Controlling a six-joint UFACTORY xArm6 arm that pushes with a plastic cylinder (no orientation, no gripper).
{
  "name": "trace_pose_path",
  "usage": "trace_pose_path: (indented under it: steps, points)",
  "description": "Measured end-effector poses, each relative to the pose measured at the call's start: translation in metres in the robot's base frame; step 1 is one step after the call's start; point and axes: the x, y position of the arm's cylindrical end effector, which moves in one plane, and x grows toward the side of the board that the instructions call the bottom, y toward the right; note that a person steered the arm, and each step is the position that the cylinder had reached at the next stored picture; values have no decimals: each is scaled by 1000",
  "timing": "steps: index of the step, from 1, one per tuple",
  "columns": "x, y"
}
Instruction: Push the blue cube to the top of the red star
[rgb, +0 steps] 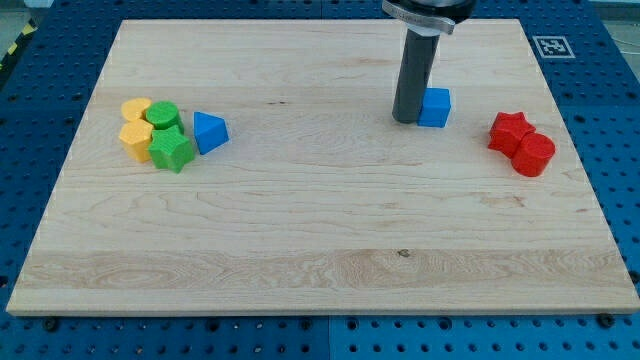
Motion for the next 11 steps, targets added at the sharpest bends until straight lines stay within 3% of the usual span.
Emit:
trace_pose_path:
  steps: [1,3,5,11]
  points:
    - [-1,51]
    - [-6,53]
    - [-43,51]
    - [-44,84]
